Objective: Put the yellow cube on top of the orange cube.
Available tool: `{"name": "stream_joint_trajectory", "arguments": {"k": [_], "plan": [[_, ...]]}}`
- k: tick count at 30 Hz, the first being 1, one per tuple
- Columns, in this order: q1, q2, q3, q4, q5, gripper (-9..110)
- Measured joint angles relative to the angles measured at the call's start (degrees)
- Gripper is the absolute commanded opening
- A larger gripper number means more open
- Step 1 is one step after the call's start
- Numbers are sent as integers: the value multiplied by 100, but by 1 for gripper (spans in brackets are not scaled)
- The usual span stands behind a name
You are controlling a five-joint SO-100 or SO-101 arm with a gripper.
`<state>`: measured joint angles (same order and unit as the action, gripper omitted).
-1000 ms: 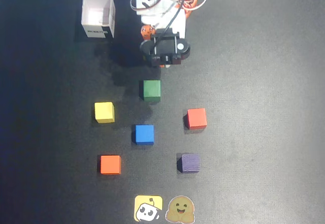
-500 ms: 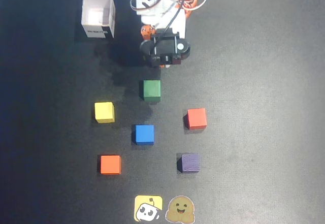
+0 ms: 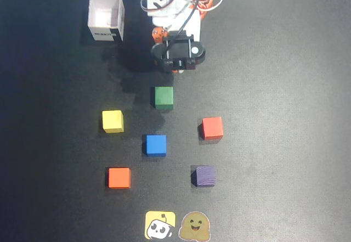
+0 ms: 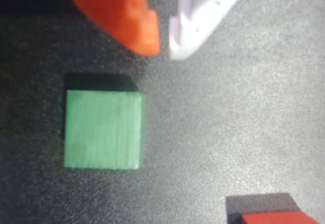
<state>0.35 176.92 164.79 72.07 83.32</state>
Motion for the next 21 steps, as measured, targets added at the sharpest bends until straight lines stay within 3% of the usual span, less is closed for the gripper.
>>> {"name": "stream_joint_trajectory", "arguments": {"k": [21], "plan": [[0,0,0,-211,0,0]]}}
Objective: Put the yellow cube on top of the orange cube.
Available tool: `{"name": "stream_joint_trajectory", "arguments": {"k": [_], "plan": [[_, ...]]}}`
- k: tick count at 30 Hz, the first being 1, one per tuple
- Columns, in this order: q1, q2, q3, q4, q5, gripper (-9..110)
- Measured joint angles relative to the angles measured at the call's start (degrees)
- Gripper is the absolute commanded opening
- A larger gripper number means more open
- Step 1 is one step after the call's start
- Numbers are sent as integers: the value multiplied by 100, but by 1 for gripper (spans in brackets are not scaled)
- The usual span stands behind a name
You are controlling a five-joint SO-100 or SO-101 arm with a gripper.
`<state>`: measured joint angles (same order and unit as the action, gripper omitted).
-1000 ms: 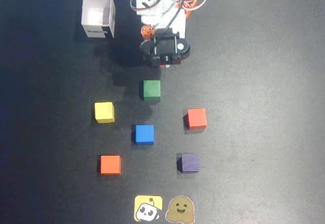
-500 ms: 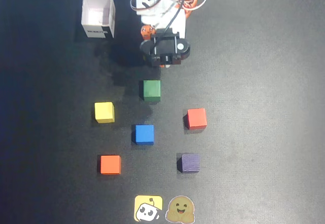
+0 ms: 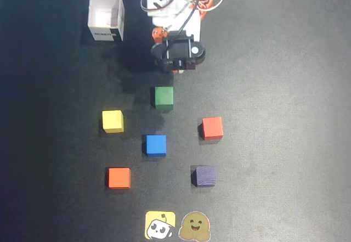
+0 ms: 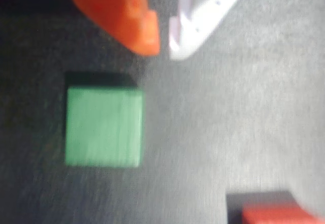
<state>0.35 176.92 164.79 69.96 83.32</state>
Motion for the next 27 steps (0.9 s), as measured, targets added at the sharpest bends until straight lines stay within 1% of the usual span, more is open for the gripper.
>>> {"name": "stream_joint_trajectory", "arguments": {"k": [5,8,10,16,22,27], "plan": [[9,-44,-62,-246,-88,0],[123,-527,-352,-316,149,0],[158,-1160,-747,-396,299,0],[492,-3595,-2443,-431,325,0],[1055,-4939,-3366,-431,483,0],[1670,-5836,-3990,-431,290,0]]}}
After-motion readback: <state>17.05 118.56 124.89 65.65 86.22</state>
